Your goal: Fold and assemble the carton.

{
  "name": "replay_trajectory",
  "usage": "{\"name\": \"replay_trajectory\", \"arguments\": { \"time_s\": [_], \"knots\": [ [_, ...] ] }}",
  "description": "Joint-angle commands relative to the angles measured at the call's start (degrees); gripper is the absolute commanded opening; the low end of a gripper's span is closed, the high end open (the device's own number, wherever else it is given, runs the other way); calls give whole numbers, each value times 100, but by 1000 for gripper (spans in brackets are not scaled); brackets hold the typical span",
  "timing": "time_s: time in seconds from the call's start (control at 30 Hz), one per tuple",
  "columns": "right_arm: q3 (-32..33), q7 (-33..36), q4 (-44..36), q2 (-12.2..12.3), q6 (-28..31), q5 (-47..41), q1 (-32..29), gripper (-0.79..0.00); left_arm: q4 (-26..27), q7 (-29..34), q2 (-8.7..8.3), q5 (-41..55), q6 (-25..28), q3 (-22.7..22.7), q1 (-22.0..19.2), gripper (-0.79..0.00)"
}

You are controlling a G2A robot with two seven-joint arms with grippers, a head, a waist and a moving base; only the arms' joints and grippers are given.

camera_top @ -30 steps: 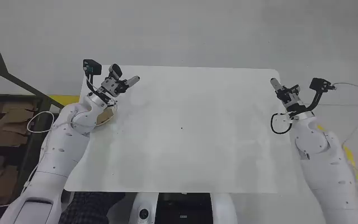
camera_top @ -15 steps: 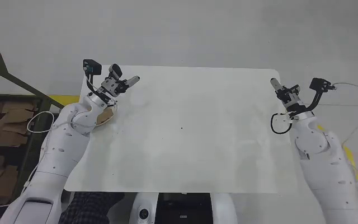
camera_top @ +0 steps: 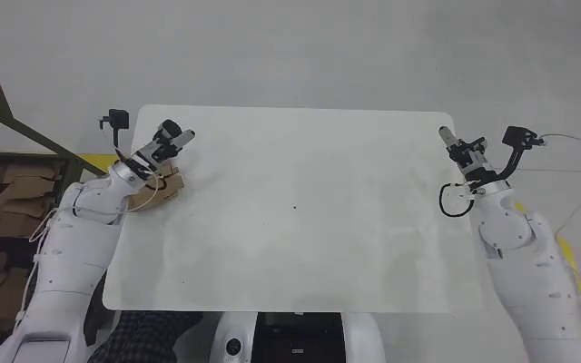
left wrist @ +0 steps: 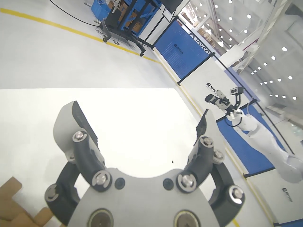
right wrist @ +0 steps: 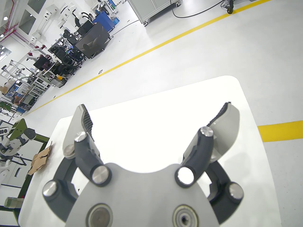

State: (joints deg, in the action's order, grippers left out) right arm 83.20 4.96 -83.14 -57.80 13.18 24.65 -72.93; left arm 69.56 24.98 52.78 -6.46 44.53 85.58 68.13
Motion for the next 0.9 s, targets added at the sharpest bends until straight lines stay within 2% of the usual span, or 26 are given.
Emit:
{"name": "replay_trajectory", "arguments": {
  "time_s": [0.0,0.17,0.3,0.7,0.87],
  "knots": [
    [0,0,0,0,0,0,0,0,-119,337,-54,456,90,221,80,0],
    [0,0,0,0,0,0,0,0,-578,1111,-179,1484,283,703,277,0],
    [0,0,0,0,0,0,0,0,-866,1443,-234,2061,421,943,437,0],
    [0,0,0,0,0,0,0,0,-1578,1511,-332,3004,663,1604,771,0],
    [0,0,0,0,0,0,0,0,-1842,1398,-368,2854,657,1765,760,0]
  ]
}}
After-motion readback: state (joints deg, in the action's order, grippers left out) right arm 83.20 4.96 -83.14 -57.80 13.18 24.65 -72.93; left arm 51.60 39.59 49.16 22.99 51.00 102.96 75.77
